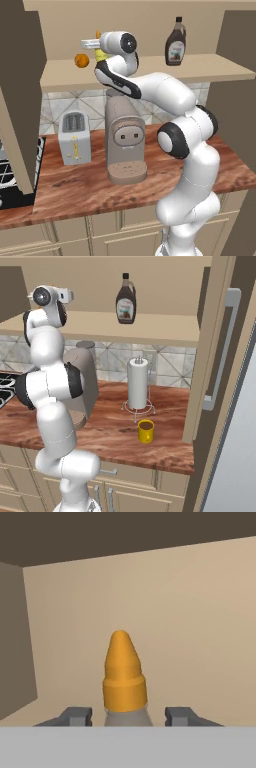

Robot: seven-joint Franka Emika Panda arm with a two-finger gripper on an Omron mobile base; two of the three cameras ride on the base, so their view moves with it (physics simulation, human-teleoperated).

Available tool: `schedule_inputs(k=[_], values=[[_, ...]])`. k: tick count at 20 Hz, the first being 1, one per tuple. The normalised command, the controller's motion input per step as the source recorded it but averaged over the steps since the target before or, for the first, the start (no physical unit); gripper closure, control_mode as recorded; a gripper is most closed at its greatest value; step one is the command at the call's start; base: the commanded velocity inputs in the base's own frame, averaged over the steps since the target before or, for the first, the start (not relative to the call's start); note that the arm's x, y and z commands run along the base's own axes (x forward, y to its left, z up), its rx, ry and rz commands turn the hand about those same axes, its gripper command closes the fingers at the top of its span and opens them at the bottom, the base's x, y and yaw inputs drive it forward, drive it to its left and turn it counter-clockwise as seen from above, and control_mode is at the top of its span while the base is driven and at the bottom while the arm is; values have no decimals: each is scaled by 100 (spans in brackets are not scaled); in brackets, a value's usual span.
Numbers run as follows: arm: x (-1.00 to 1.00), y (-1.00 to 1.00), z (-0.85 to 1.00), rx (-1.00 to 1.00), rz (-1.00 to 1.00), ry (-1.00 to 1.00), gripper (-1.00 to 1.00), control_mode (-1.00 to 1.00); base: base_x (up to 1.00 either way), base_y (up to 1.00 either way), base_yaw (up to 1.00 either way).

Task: Pick the syrup bottle and honey bottle from the cabinet and place them next to the mug.

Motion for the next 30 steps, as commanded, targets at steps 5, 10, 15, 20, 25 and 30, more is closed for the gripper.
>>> schedule_inputs(k=[5, 10, 15, 20, 25, 30], values=[[0, 0, 0, 0, 0, 0, 100, -100, 0, 0, 0], [-2, 0, 0, 0, 0, 0, 100, -100, 0, 0, 0], [-48, 0, 15, 0, 0, -6, 100, -100, 0, 0, 0], [-87, 0, 24, 0, 0, -6, 100, -100, 0, 0, 0], [-100, 0, 26, 1, 0, -2, 100, -100, 0, 0, 0], [-100, -10, 0, 2, 0, 0, 100, -100, 0, 0, 0]])
